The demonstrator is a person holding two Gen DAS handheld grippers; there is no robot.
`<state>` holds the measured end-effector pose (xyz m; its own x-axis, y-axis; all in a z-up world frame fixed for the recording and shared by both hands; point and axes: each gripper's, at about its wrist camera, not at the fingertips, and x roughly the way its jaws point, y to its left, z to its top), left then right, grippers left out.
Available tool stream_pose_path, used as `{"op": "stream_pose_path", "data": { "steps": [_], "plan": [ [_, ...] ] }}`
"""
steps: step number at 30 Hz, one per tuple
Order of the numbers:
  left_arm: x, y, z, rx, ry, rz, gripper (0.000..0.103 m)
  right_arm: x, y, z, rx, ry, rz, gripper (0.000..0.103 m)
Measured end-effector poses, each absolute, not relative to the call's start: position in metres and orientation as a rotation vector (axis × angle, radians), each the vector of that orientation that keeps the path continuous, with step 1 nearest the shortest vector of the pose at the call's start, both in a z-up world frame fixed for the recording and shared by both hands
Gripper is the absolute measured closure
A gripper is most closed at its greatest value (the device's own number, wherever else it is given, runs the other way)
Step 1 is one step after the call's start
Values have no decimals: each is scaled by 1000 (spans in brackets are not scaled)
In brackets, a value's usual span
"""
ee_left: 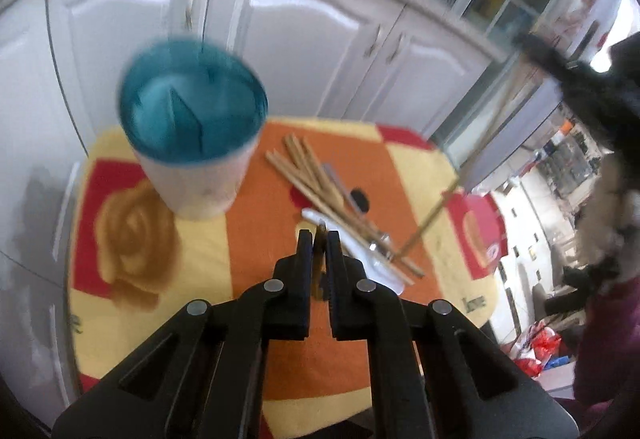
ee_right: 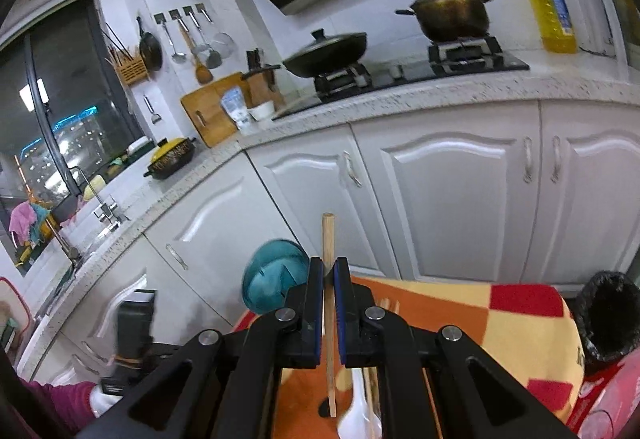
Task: Organize utensils
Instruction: 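Lower the fork and chopstick into the floral holder while both grippers open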
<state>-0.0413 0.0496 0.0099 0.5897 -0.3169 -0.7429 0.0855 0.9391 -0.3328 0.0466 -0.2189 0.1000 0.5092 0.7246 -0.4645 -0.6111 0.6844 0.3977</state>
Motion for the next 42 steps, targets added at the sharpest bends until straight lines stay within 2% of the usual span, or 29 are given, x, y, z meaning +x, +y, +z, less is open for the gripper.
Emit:
{"op": "stream_pose_path", "data": {
  "steps": [9, 16, 23, 32, 36, 38, 39, 40, 42],
  "plan": [
    [-32, 85, 95, -296, 751, -214, 98, 72, -173, 135, 173, 578, 839, 98],
    [-7, 110, 119, -226, 679, -114, 98, 107, -117, 160, 165, 520, 854, 98],
    [25, 128, 90, -186, 711, -14, 98, 141, -62, 146, 139, 528, 831, 98],
    [47, 133, 29, -207, 825, 25, 98, 165, -14, 58, 82, 749, 857, 98],
    [52, 136, 9, -227, 859, 56, 98, 166, -6, 37, 56, 785, 883, 98],
    [52, 139, 3, -243, 862, 77, 97, 167, -8, 33, 52, 801, 873, 95],
    [51, 140, 2, -251, 861, 79, 92, 166, -10, 31, 57, 806, 877, 84],
    [51, 142, 1, -262, 860, 76, 82, 165, -13, 29, 65, 810, 884, 70],
    [48, 142, 1, -292, 856, 48, 72, 162, -19, 26, 74, 812, 879, 64]
  ]
}}
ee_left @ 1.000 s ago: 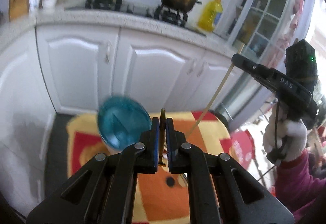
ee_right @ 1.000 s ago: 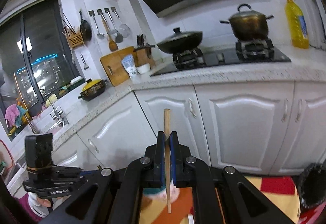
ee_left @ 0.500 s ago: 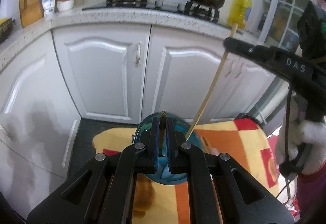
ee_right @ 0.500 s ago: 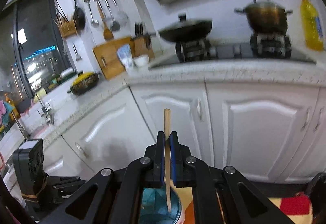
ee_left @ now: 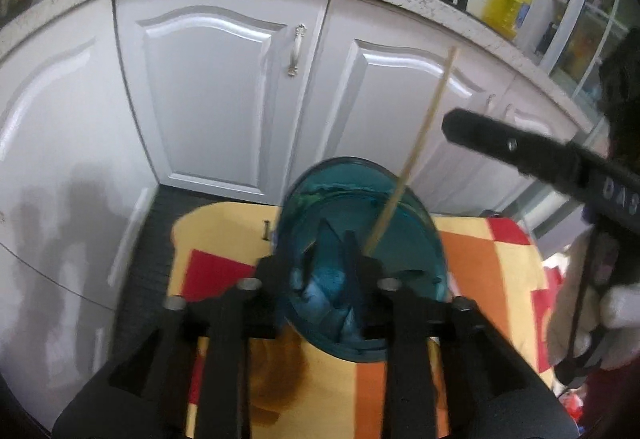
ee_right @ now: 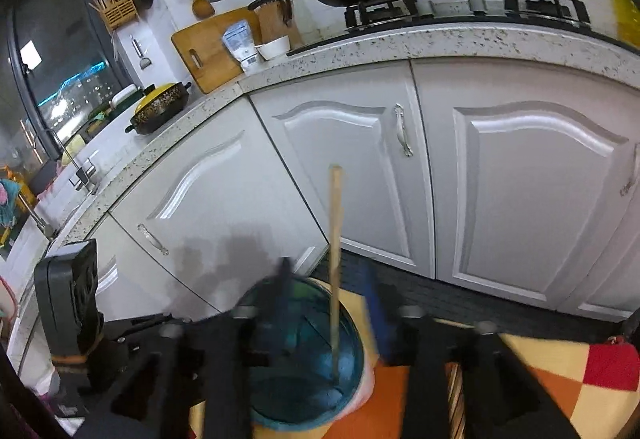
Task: Organize utensils
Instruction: 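Lower the fork and chopstick into the floral holder while both grippers open, then grasp another wooden chopstick from the pile with the right gripper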
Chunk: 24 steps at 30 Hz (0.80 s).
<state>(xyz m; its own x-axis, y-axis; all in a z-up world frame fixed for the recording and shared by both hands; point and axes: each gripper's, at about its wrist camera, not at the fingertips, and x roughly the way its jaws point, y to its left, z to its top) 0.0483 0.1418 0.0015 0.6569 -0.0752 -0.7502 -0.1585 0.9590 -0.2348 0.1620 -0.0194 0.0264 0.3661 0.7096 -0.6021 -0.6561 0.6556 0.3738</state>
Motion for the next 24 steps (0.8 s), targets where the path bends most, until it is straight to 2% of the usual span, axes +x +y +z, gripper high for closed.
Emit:
{"op": "stream_pose_path", "data": {
  "steps": [9, 24],
  "plan": [
    [28, 127, 21, -285, 821, 56, 63, 138, -53, 18, 68, 843, 855, 64],
    [3, 81, 47, -207, 756, 79, 61, 103, -124, 9, 32, 850, 707, 63]
  ]
}}
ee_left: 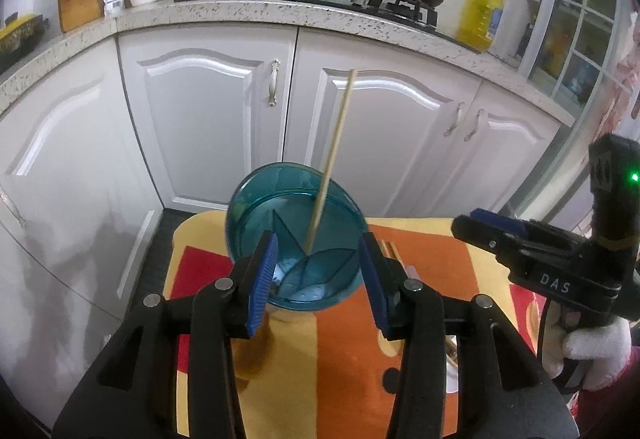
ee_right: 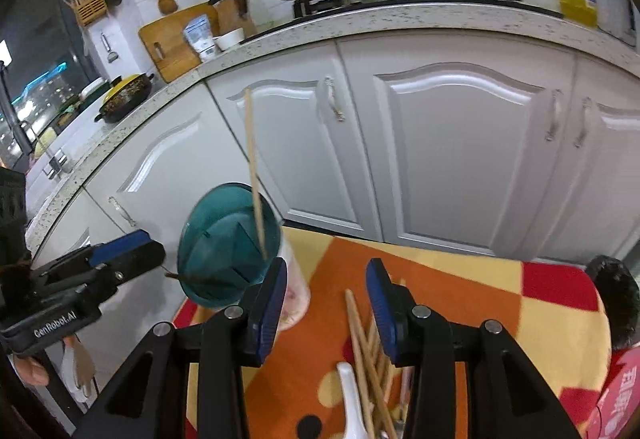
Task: Organize utensils
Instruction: 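Grasp another wooden chopstick from the pile with the right gripper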
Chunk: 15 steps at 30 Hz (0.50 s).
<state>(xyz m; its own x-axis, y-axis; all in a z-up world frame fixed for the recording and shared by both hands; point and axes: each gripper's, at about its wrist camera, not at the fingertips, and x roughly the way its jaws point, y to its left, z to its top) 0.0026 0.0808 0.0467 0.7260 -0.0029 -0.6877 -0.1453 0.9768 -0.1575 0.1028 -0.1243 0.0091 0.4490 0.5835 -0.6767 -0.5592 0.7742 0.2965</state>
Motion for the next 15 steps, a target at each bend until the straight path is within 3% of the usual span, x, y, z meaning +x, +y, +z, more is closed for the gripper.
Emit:
{"op": "stream_pose_path", "data": {
  "steps": [3, 15],
  "plan": [
    [0, 68, 47, -206, 751, 62, 54, 94, -141, 8, 26, 843, 676, 61],
    [1, 24, 41, -155, 770, 8, 47, 81, -200, -11, 38, 881, 580, 60]
  ]
}}
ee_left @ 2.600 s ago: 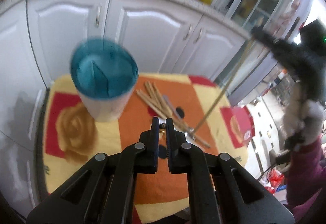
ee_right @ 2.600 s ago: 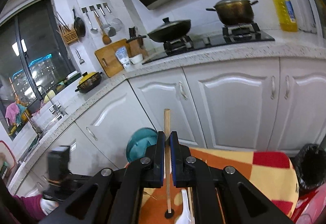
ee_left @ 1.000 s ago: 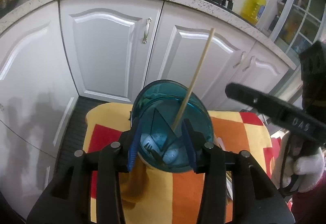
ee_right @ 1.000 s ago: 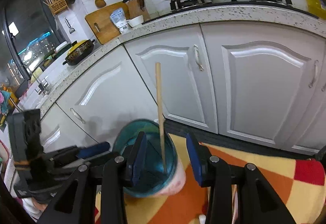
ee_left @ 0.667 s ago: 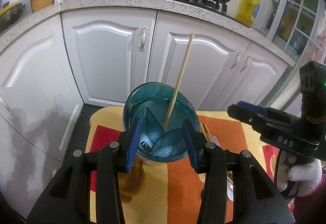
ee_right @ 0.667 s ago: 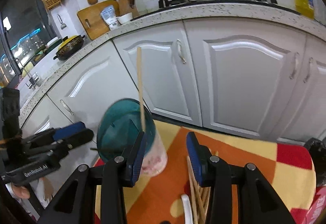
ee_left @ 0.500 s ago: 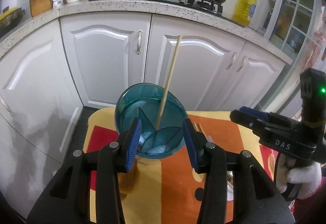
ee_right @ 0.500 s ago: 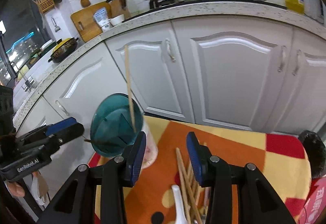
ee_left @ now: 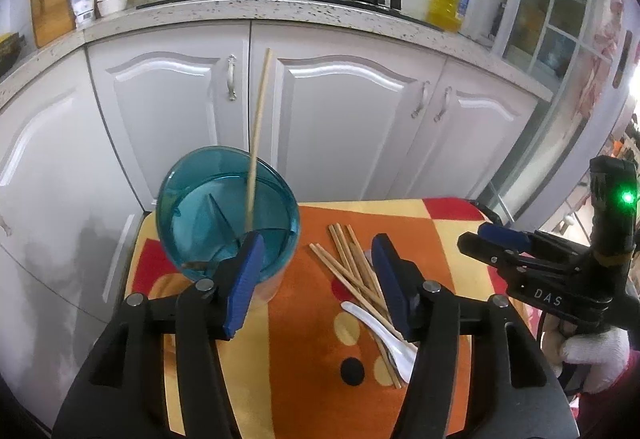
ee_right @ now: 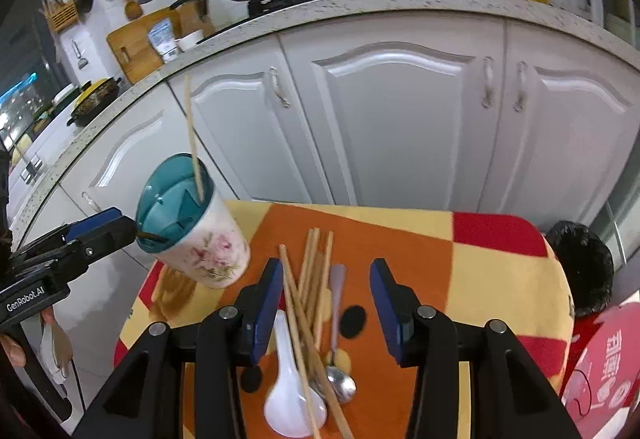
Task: Organize utensils
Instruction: 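Grasp another wooden chopstick from the pile with the right gripper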
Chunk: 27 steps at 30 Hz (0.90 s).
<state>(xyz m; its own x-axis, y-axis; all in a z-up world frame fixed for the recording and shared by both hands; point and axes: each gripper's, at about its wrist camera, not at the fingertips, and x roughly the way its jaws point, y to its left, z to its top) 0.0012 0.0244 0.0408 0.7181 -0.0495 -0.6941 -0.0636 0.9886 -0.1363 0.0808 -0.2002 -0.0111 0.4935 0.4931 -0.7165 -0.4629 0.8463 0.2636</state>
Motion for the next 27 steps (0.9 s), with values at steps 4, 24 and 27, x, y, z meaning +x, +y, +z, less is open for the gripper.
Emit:
{"op": "stream_pose_path", "data": {
  "steps": [4, 24, 27],
  "plan": [
    [2, 15, 36, -139, 773, 17, 44, 79, -215, -17, 77, 889, 555, 60],
    [-12, 5, -35, -235, 968, -58, 44, 90, -190, -104, 57, 1124, 644, 65],
    [-13, 6, -49, -244, 1006, -47, 44, 89, -171, -111, 23, 1143, 697, 72]
  ]
}}
